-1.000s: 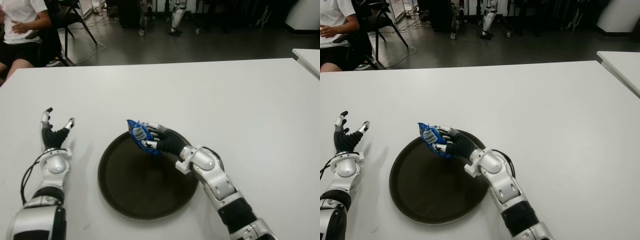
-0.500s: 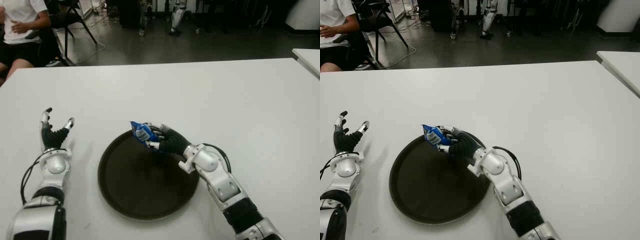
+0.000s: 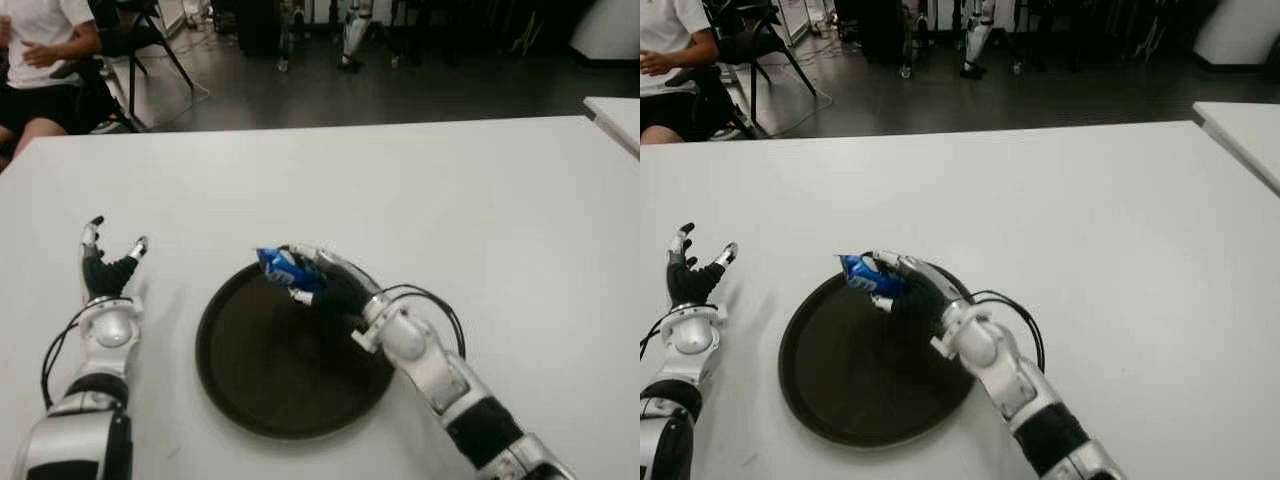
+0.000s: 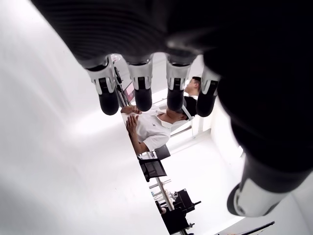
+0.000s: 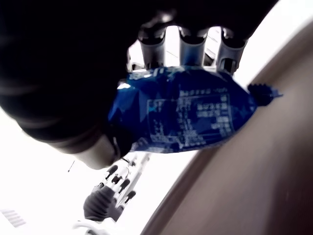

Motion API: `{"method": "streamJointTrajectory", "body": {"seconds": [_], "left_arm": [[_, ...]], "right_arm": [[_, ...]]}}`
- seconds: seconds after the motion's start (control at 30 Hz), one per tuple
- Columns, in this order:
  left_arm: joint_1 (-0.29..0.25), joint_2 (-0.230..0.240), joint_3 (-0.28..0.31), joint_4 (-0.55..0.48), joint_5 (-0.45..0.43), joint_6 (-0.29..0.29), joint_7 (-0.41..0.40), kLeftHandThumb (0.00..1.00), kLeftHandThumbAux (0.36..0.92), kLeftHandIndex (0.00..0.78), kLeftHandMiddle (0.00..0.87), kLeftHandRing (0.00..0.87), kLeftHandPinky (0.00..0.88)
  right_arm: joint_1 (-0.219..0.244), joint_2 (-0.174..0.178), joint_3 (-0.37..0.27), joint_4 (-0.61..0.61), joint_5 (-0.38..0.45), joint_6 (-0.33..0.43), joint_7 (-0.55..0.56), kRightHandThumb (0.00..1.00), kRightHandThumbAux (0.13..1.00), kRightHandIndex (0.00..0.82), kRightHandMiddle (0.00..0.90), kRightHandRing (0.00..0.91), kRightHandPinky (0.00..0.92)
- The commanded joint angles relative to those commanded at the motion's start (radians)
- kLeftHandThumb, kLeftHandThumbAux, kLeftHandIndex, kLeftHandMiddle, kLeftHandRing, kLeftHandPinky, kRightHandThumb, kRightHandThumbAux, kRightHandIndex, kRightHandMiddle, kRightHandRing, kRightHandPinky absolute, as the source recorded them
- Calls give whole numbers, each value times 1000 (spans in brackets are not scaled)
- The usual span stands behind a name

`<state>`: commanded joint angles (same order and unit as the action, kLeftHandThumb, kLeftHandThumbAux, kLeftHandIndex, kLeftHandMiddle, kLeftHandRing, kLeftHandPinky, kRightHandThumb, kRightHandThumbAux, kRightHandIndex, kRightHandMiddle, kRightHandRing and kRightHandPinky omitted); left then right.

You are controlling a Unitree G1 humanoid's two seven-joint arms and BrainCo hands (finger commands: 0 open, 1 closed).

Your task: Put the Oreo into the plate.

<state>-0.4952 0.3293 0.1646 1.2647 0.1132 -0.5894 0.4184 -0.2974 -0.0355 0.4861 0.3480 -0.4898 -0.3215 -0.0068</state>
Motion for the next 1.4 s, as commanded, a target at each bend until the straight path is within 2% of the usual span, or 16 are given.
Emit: {"method": "streamJointTrajectory", "body": {"seconds": [0.07,0.1,0.17,0.23,0.27,0.33,0.37,0.4,0.47,0.53,0.63,0.93,1.13,1.4], "left_arm": [[0,0,1,0,0,0,0,0,708,21,24,5,12],[0,0,1,0,0,0,0,0,707,21,24,5,12],[0,0,2,1,0,0,-1,0,698,19,20,2,6],[0,0,0,0,3,0,0,0,682,17,17,1,2],[-1,0,-2,-1,6,0,3,0,679,16,16,0,1],[-2,-1,-4,-2,9,0,5,0,669,15,14,0,0],[-3,-1,-6,-3,12,-2,6,0,668,15,13,0,0],[-2,0,-7,-3,14,-3,5,0,668,15,12,0,0],[-1,2,-10,-4,18,-6,5,0,679,14,9,0,0],[-1,2,-12,-4,18,-6,4,0,685,14,8,0,0],[-1,0,-11,-4,15,-5,1,0,682,12,4,0,0],[-1,1,-12,-5,13,1,1,0,682,10,2,0,0],[-1,3,-15,-6,15,0,-4,0,698,9,2,0,0],[-1,6,-14,-5,12,5,-14,0,706,5,4,0,0]], "right_arm": [[-4,2,-1,17,-11,-19,-17,713,714,439,863,859,841],[-10,-4,5,31,-42,-42,-58,712,714,439,863,860,841],[-20,-13,12,57,-92,-84,-129,707,716,437,792,799,783],[-27,-16,15,77,-114,-108,-166,701,718,431,668,685,667],[-30,-17,16,85,-120,-115,-175,699,718,430,641,659,641],[-35,-18,17,98,-127,-126,-188,690,722,420,503,520,496],[-37,-19,18,103,-129,-127,-189,689,722,418,484,501,476],[-40,-22,22,107,-132,-122,-179,682,725,411,417,430,404],[-48,-29,32,111,-136,-101,-133,393,691,195,228,230,199],[-57,-34,41,116,-137,-86,-91,278,679,106,144,141,109],[-74,-42,60,122,-139,-61,-15,170,656,34,47,46,35],[-92,-70,96,78,-130,-7,161,19,671,1,1,1,1],[-85,-80,91,42,-101,0,231,1,683,0,0,0,0],[-79,-75,94,35,-91,11,259,0,664,0,0,0,0]]}}
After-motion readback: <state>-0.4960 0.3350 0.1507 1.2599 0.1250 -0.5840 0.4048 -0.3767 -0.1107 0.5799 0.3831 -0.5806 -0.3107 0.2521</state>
